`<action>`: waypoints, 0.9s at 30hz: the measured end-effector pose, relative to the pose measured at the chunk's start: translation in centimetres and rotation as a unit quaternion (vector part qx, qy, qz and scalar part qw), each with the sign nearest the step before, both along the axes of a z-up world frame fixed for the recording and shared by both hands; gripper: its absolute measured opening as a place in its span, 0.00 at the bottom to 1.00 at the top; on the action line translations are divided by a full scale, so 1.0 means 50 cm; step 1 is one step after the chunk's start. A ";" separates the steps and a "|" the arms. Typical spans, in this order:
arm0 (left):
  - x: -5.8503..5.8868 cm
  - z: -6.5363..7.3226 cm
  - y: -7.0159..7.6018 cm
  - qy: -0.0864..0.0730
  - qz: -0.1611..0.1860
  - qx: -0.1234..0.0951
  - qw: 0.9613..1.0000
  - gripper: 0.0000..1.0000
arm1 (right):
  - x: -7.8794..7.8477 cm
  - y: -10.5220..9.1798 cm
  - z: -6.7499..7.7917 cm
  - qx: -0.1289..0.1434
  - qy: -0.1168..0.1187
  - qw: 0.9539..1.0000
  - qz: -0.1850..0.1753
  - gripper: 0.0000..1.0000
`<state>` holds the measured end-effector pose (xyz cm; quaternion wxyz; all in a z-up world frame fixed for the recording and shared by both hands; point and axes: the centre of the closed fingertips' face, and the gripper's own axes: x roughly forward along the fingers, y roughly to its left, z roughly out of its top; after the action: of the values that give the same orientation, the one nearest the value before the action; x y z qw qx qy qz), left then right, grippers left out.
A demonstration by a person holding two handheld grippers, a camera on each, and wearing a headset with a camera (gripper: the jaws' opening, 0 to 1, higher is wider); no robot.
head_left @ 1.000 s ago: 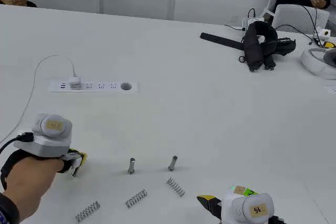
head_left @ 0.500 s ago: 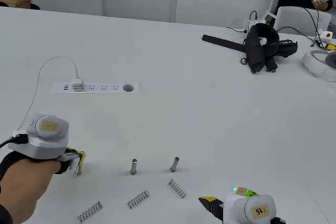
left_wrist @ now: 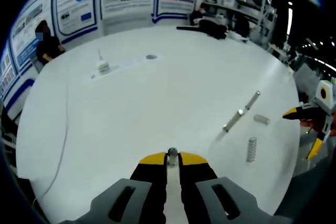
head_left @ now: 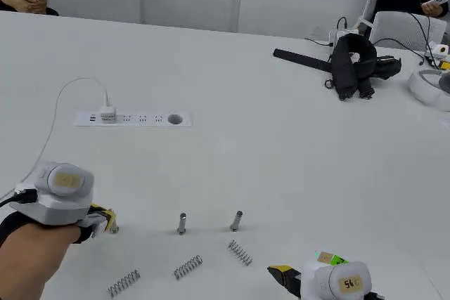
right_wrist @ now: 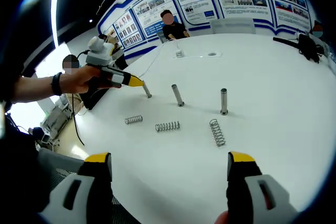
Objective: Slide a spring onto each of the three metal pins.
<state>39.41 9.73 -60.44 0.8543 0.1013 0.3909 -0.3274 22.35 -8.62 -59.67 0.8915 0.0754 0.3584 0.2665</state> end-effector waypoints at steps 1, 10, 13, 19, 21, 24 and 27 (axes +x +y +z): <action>-0.004 0.000 0.001 -0.002 -0.001 0.003 1.000 0.07 | 0.000 0.000 0.000 0.000 0.000 1.000 0.001 0.92; -0.021 0.001 0.002 -0.013 -0.015 0.016 1.000 0.07 | -0.001 -0.002 0.000 0.000 0.001 1.000 -0.001 0.92; -0.027 0.003 0.000 -0.014 -0.018 0.017 1.000 0.07 | -0.002 -0.001 0.000 0.000 0.001 1.000 0.000 0.92; -0.033 0.004 0.000 -0.015 -0.021 0.019 0.999 0.07 | -0.002 0.001 0.001 0.002 0.001 1.000 0.000 0.92; -0.035 0.004 -0.002 -0.017 -0.027 0.023 0.999 0.07 | -0.003 0.000 0.001 0.001 0.001 1.000 0.000 0.92; -0.036 0.003 -0.003 -0.018 -0.035 0.026 0.999 0.07 | -0.003 0.000 0.001 0.001 0.002 1.000 0.000 0.92; -0.036 0.002 -0.002 -0.019 -0.037 0.028 0.999 0.07 | -0.003 0.000 0.001 0.001 0.002 1.000 0.000 0.92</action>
<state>37.64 9.61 -60.37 0.8457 0.1461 0.3794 -0.3457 22.21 -8.63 -59.63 0.8907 0.0770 0.3597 0.2671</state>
